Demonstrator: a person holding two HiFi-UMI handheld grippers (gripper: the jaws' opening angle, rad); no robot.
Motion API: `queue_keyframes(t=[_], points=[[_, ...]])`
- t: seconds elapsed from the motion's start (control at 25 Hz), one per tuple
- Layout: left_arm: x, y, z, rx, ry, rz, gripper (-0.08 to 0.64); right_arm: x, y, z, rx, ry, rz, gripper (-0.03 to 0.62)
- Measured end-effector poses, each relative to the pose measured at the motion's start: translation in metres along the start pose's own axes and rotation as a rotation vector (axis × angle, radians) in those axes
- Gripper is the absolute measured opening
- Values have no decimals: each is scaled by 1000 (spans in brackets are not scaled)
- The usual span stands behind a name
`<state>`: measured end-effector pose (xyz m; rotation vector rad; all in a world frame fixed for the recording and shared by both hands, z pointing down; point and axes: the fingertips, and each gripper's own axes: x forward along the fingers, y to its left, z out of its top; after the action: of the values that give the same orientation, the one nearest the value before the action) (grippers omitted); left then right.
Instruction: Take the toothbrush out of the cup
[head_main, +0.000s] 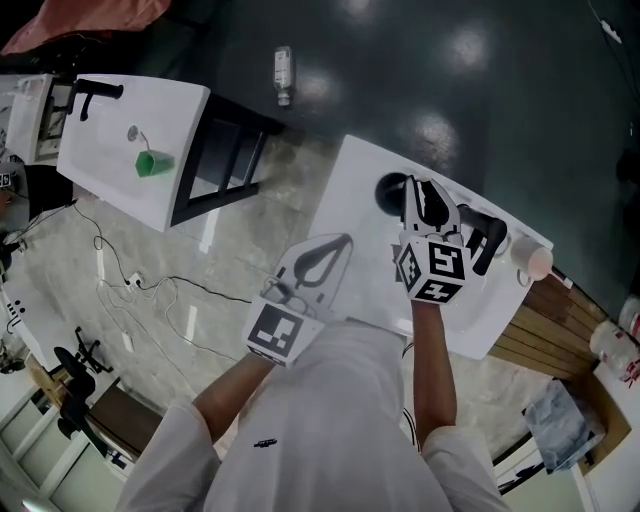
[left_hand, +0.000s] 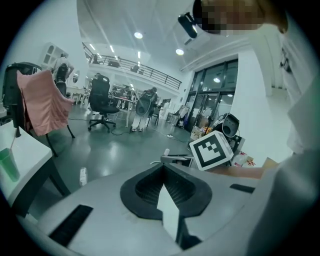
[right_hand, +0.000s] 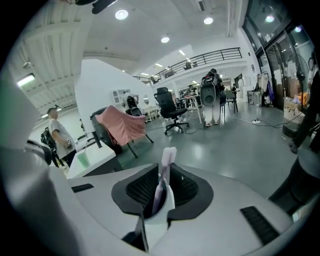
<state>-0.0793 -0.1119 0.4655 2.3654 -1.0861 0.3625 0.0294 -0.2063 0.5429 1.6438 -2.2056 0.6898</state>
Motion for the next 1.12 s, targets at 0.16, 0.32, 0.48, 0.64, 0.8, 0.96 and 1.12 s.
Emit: queue_keyframes(t=[0.16,0.32,0.48,0.64,0.8,0.96,1.12], points=[[-3,6,0,4,-7,10,3,2,3,3,-5,-5,5,23],[-5,5,4,-1,-15,10,3,-1,8,5,-13,-13,16,14],[-6,1,7,9,-29,2,3,-6,11,9,-13,-33,31,13],[-8,-5,8,8,-34,-9,3,-14,14,16,-15,-64,44,12],[-12,-11,8,22,-44,-18,3,-26,19,26,-15,-110,55,12],[-19,-18,12,29,-63,-19,3,-42,23,42,-22,-172,59,12],[-28,-25,14,28,-76,-19,3,-63,28,59,-33,-234,61,12]])
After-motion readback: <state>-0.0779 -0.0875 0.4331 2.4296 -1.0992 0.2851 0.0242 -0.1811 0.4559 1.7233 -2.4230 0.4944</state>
